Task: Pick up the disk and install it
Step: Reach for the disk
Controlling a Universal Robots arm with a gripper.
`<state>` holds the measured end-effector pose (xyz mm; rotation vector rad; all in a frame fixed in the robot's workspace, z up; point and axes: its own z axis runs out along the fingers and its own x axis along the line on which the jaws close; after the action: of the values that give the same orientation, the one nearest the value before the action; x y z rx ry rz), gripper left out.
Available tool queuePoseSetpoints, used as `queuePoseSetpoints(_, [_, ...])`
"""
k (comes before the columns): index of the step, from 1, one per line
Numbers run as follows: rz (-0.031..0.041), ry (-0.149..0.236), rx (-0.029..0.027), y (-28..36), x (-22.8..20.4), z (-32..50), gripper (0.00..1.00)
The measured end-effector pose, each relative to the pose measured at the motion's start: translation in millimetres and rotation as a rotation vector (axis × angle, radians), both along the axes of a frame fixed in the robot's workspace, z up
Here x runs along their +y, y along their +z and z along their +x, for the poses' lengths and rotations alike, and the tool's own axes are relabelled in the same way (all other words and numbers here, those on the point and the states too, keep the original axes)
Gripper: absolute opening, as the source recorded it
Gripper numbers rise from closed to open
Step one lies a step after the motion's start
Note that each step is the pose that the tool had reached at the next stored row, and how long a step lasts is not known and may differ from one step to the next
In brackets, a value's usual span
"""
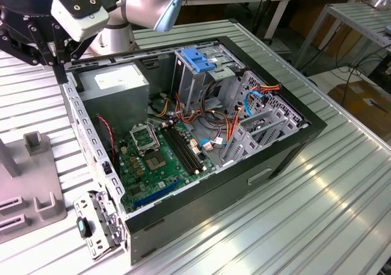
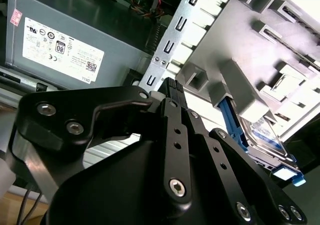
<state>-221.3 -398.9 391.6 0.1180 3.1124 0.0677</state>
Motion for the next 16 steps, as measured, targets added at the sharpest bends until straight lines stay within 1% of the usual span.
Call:
queuePoseSetpoints(7, [0.0, 0.0, 0.0, -0.1, 0.0, -7.2, 0.11])
queuePoseSetpoints(16, [0.0, 0.0, 0.0001, -0.4, 0.0, -19.0, 0.11])
